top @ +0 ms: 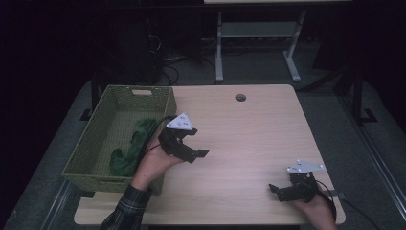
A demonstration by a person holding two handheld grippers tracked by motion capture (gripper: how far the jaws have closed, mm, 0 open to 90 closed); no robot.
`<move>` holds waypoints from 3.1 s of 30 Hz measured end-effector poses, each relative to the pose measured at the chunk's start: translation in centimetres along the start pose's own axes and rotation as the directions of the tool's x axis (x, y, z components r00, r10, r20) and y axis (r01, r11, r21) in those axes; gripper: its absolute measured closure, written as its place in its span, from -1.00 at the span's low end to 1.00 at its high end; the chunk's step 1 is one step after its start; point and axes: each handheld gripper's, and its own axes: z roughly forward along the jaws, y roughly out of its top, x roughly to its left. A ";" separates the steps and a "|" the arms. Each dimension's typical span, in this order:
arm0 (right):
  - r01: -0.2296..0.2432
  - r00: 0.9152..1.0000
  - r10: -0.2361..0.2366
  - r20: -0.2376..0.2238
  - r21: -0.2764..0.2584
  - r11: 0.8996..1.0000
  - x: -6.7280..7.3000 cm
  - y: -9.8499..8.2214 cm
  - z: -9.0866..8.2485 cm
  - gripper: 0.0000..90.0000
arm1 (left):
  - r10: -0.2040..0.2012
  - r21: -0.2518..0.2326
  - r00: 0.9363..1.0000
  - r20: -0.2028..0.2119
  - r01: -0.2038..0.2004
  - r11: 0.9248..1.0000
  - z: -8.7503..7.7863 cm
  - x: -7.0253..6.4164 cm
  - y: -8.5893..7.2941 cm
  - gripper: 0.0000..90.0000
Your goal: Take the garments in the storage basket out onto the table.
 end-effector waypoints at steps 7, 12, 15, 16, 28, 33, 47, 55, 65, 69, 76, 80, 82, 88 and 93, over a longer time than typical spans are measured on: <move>-0.001 1.000 0.001 0.000 0.001 1.000 0.0 0.0 0.0 -0.99 | -0.007 0.004 1.000 -0.017 0.007 1.000 -1.0 0.7 -0.2 -0.69; -0.002 1.000 0.002 0.000 0.000 1.000 0.0 0.0 0.0 -0.99 | -0.014 0.006 0.999 -0.032 0.014 1.000 -2.0 1.0 -0.4 -0.69; -0.002 1.000 0.002 0.000 0.000 1.000 0.0 0.0 0.0 -0.99 | -0.016 0.010 0.999 -0.052 0.017 1.000 -2.6 1.2 -0.5 -0.69; -0.002 1.000 0.002 0.000 0.000 1.000 0.0 0.0 0.0 -0.99 | -0.024 0.009 0.998 -0.056 0.025 1.000 -2.9 1.3 -0.7 -0.69; -0.002 1.000 0.002 0.000 0.000 1.000 0.0 0.0 0.0 -0.99 | -0.020 0.039 0.995 -0.102 0.024 0.999 -4.3 2.1 -1.3 -0.63; -0.002 1.000 0.002 0.000 0.000 1.000 0.0 0.0 0.0 -0.99 | -0.034 0.034 0.992 -0.121 0.038 0.999 -5.2 2.5 -1.6 -0.63; -0.002 1.000 0.002 0.000 0.000 1.000 0.0 0.0 0.0 -0.99 | -0.081 0.061 0.971 -0.225 0.097 0.993 -7.6 4.2 -3.3 -0.54; -0.002 1.000 0.002 0.000 0.000 1.000 0.0 0.0 0.0 -0.99 | -0.095 0.085 0.960 -0.265 0.121 0.989 -8.6 4.8 -4.2 -0.46; -0.002 1.000 0.002 0.000 0.000 1.000 0.0 0.0 0.0 -0.99 | -0.106 0.131 0.949 -0.297 0.150 0.980 -9.3 5.7 -5.6 -0.28; -0.002 1.000 0.002 0.000 0.001 1.000 0.0 0.0 0.0 -0.99 | -0.117 0.142 0.940 -0.321 0.169 0.975 -9.7 6.2 -6.3 -0.25; -0.002 1.000 0.002 0.000 0.000 1.000 0.0 0.0 0.0 -0.99 | -0.142 0.153 0.931 -0.335 0.203 0.967 -10.0 6.8 -7.3 -0.23; -0.004 1.000 0.004 0.000 0.001 1.000 0.0 0.0 0.0 -0.99 | -0.145 0.173 0.925 -0.351 0.217 0.961 -9.9 7.2 -8.0 -0.23; -0.002 1.000 0.002 0.000 0.000 1.000 0.0 0.0 0.0 -0.99 | -0.147 0.185 0.924 -0.353 0.222 0.957 -9.8 7.4 -8.3 -0.23; -0.002 1.000 0.002 0.000 0.001 1.000 0.0 0.0 0.0 -0.99 | -0.162 0.215 0.922 -0.352 0.248 0.945 -9.5 7.8 -9.1 -0.23; -0.002 1.000 0.002 0.000 0.001 1.000 0.0 0.0 0.0 -0.99 | -0.176 0.242 0.917 -0.358 0.273 0.931 -9.1 8.3 -9.8 -0.24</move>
